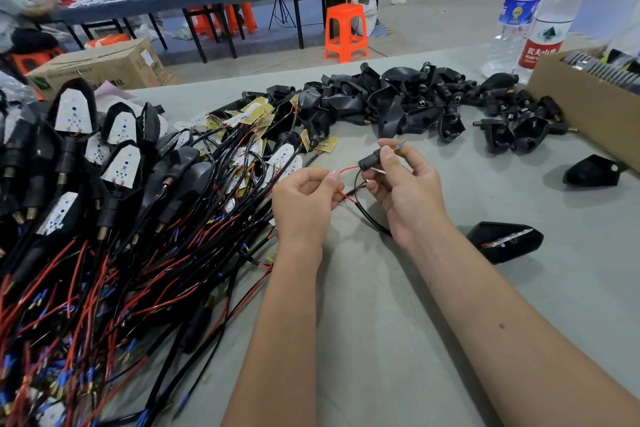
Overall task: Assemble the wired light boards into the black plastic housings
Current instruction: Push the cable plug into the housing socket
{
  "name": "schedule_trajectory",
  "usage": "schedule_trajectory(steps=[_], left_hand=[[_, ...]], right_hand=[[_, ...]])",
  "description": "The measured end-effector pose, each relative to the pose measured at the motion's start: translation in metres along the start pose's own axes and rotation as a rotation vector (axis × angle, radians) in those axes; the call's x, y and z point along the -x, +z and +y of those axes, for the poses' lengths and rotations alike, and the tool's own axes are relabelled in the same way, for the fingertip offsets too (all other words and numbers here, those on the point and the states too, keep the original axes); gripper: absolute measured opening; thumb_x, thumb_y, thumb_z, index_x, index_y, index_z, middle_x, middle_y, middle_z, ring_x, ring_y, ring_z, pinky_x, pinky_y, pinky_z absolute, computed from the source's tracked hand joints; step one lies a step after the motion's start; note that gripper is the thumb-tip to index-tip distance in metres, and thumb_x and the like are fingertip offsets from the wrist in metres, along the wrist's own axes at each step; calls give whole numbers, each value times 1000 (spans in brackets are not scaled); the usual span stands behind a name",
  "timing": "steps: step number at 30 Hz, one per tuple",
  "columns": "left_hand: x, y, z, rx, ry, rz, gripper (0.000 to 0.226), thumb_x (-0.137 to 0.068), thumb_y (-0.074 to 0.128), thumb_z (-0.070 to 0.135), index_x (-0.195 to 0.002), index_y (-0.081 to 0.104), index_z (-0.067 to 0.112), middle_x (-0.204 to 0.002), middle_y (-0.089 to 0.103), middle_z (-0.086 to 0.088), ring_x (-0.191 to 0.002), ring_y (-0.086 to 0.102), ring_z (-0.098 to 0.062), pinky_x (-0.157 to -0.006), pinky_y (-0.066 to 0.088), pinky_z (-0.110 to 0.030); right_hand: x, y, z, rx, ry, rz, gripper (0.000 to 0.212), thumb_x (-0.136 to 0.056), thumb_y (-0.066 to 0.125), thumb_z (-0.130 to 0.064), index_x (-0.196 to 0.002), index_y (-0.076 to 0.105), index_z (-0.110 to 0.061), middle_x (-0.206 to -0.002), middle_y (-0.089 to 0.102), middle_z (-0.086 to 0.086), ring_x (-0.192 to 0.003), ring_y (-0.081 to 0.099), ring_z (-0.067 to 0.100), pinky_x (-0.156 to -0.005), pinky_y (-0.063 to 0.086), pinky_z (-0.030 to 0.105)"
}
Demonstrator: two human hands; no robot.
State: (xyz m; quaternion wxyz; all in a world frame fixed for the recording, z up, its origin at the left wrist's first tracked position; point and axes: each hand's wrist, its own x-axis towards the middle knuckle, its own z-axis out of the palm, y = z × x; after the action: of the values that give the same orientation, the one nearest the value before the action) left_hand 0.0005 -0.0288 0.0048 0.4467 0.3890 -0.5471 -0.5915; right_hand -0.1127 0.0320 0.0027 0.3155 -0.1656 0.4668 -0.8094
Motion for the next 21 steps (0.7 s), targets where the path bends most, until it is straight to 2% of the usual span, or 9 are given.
schedule_trajectory(steps=[5, 9, 14, 16, 19, 21], left_hand=[[-2, 0, 0, -54, 35, -30, 15, -94, 69, 2, -83, 71, 12, -65, 70, 0, -56, 61, -3, -55, 49, -15], [-2, -2, -1, -121, 98, -65, 18, -95, 68, 1, -82, 70, 14, -67, 70, 0, -58, 62, -3, -58, 50, -15], [-4, -1, -2, -252, 242, -122, 18, -94, 69, 3, -82, 71, 16, -75, 73, -5, -68, 66, -11, -68, 55, -26], [-5, 0, -2, -276, 283, -118, 20, -94, 69, 3, -81, 70, 18, -74, 72, -4, -68, 66, -12, -69, 56, -29], [-6, 0, -6, -328, 282, -110, 24, -94, 68, 3, -79, 68, 22, -71, 70, 0, -67, 64, -13, -71, 58, -37], [-7, -1, -10, -364, 278, -125, 23, -94, 68, 4, -78, 68, 21, -71, 69, 0, -68, 64, -19, -70, 59, -40]], right_hand=[[-2, -2, -2, -32, 31, -31, 12, -104, 60, -15, -112, 68, -11, -90, 71, 9, -70, 63, 16, -61, 54, 24], [-4, -3, -4, -32, 67, -31, 12, -105, 59, -16, -111, 67, -9, -84, 69, 5, -66, 61, 14, -58, 53, 22], [-3, -2, -4, 51, -29, 20, 11, -105, 57, -13, -109, 67, -9, -77, 68, 2, -64, 60, 12, -60, 54, 24], [-2, -2, -5, 16, -4, 17, 12, -106, 56, -13, -108, 67, -9, -76, 69, 2, -64, 60, 13, -60, 55, 24], [-1, -1, -7, -117, 79, -42, 13, -105, 56, -14, -104, 68, -9, -75, 69, 4, -63, 60, 14, -60, 54, 22], [-1, 0, -6, -85, 33, -62, 12, -106, 56, -13, -106, 67, -9, -76, 69, 4, -64, 60, 15, -62, 55, 23]])
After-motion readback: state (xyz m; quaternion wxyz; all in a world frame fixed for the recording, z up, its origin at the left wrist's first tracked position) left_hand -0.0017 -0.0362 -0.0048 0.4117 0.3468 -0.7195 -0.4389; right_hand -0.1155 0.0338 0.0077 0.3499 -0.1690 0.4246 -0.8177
